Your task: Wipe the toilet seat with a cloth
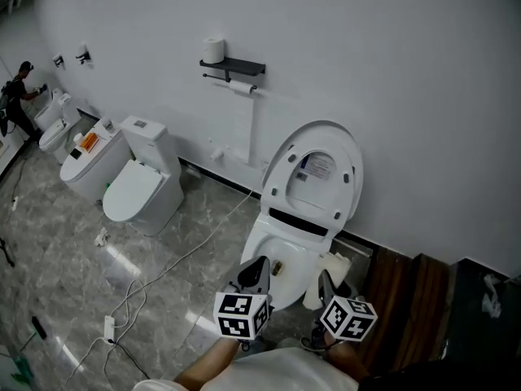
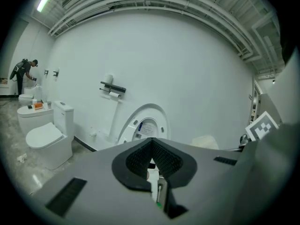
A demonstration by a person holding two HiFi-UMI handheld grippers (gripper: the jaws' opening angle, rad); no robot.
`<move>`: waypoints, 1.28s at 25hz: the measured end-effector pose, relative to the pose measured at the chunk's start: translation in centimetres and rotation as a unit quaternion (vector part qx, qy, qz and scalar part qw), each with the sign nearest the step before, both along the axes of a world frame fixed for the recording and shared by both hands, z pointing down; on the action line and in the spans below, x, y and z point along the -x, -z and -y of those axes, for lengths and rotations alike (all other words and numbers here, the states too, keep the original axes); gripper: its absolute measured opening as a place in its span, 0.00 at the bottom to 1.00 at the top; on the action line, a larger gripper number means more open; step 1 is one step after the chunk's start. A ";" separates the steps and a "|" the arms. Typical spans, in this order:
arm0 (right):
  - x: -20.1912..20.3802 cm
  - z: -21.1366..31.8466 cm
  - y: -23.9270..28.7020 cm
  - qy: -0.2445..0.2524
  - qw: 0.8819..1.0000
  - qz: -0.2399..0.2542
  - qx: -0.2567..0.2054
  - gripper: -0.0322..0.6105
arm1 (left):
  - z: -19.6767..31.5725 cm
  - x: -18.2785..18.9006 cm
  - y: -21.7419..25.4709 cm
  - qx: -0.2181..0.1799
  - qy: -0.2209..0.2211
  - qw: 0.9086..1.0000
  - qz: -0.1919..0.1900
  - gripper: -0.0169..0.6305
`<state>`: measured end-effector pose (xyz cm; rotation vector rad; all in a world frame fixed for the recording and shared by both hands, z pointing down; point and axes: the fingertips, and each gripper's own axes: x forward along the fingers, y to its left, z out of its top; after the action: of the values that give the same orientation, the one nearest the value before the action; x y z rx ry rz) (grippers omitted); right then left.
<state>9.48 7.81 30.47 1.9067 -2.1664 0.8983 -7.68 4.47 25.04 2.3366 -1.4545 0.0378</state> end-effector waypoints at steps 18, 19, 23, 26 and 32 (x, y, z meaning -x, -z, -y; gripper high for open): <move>-3.7 18.0 -1.8 -0.018 1.000 -0.008 -0.001 0.19 | 12.9 -5.5 -3.2 0.045 -0.061 0.997 0.018 0.04; -4.1 20.1 -1.3 -0.014 1.000 -0.013 -0.012 0.19 | 13.7 -6.0 -3.3 0.044 -0.066 0.997 0.022 0.04; -5.2 29.0 0.6 0.000 0.998 -0.030 -0.061 0.19 | 18.0 -8.4 -3.1 0.035 -0.078 0.996 0.028 0.04; -5.7 35.2 1.9 -0.003 0.995 -0.032 -0.099 0.19 | 20.7 -9.5 -3.7 0.033 -0.075 0.996 0.027 0.04; -6.4 42.4 1.6 -0.030 0.989 -0.035 -0.138 0.19 | 22.6 -10.5 -7.9 0.062 -0.072 0.995 0.035 0.04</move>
<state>15.92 -34.60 28.87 2.0995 -2.3043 0.5511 2.86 -18.18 32.90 2.3541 -1.2738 0.2443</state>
